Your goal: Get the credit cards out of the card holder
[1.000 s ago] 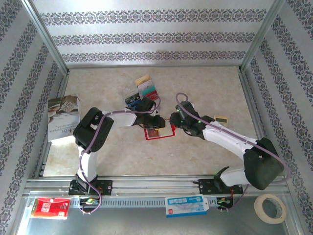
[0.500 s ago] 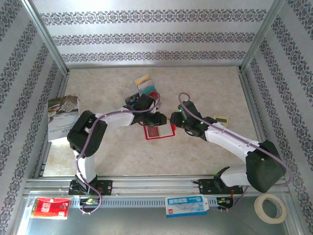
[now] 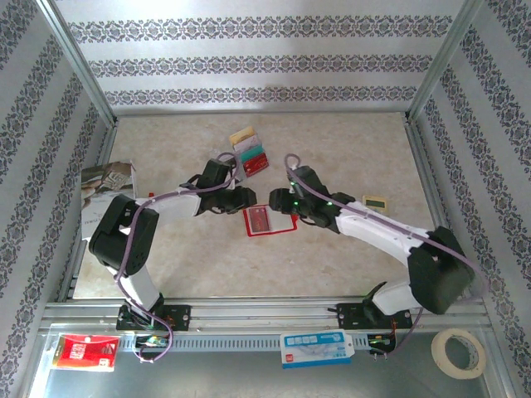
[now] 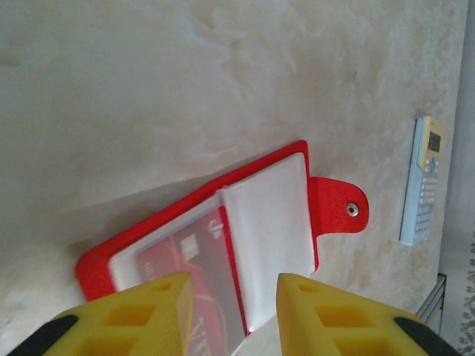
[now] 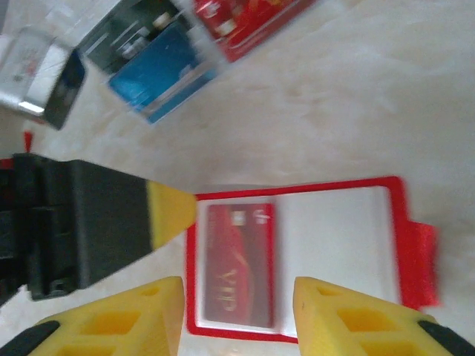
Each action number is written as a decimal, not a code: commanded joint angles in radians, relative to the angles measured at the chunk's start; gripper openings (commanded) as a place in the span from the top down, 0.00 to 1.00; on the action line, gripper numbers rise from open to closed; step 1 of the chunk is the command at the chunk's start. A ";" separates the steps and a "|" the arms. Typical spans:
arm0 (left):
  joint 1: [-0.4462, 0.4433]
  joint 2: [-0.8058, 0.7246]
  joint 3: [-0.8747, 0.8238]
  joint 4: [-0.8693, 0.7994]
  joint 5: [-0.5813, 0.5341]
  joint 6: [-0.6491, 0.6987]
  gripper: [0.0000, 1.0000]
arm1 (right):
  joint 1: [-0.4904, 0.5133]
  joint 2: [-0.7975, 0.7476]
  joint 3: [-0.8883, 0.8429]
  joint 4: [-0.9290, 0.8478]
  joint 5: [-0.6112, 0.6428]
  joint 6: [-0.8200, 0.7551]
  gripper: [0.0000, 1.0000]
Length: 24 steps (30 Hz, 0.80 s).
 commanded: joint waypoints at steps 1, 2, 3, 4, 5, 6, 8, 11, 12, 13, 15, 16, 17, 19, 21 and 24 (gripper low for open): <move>0.015 -0.048 -0.059 0.093 -0.027 -0.069 0.69 | 0.033 0.086 0.069 0.003 -0.060 -0.035 0.58; 0.017 -0.053 -0.073 0.105 -0.031 -0.078 0.71 | 0.039 0.110 0.082 0.002 -0.066 -0.028 0.60; 0.016 -0.055 -0.086 0.115 -0.033 -0.089 0.72 | 0.040 0.137 0.094 -0.002 -0.072 -0.021 0.63; 0.016 -0.058 -0.100 0.130 -0.033 -0.101 0.74 | 0.040 0.158 0.109 -0.010 -0.078 -0.010 0.66; 0.017 -0.057 -0.109 0.148 -0.026 -0.112 0.76 | 0.039 0.173 0.117 -0.017 -0.073 0.001 0.67; 0.016 -0.054 -0.119 0.164 -0.013 -0.123 0.78 | 0.038 0.189 0.119 -0.020 -0.069 0.014 0.69; 0.015 -0.046 -0.126 0.179 0.006 -0.137 0.81 | 0.030 0.212 0.119 -0.021 -0.071 0.034 0.69; 0.013 -0.038 -0.132 0.193 0.023 -0.153 0.84 | 0.008 0.247 0.117 -0.031 -0.081 0.058 0.71; 0.012 -0.038 -0.134 0.196 0.021 -0.156 0.85 | 0.002 0.256 0.113 -0.025 -0.090 0.060 0.72; 0.008 -0.036 -0.137 0.197 0.020 -0.157 0.86 | -0.006 0.266 0.111 -0.025 -0.097 0.060 0.73; 0.003 -0.027 -0.135 0.199 0.020 -0.157 0.87 | -0.018 0.286 0.112 -0.022 -0.118 0.059 0.77; 0.000 -0.018 -0.133 0.202 0.026 -0.155 0.87 | -0.023 0.297 0.115 -0.014 -0.132 0.058 0.79; -0.002 -0.010 -0.130 0.204 0.029 -0.155 0.88 | -0.028 0.305 0.115 -0.007 -0.144 0.053 0.80; -0.004 0.011 -0.122 0.207 0.037 -0.154 0.88 | -0.039 0.329 0.119 0.011 -0.177 0.045 0.81; -0.005 0.025 -0.117 0.198 0.028 -0.150 0.88 | -0.050 0.350 0.125 0.022 -0.206 0.039 0.83; -0.004 0.038 -0.117 0.179 0.000 -0.131 0.88 | -0.063 0.373 0.130 0.035 -0.228 0.031 0.84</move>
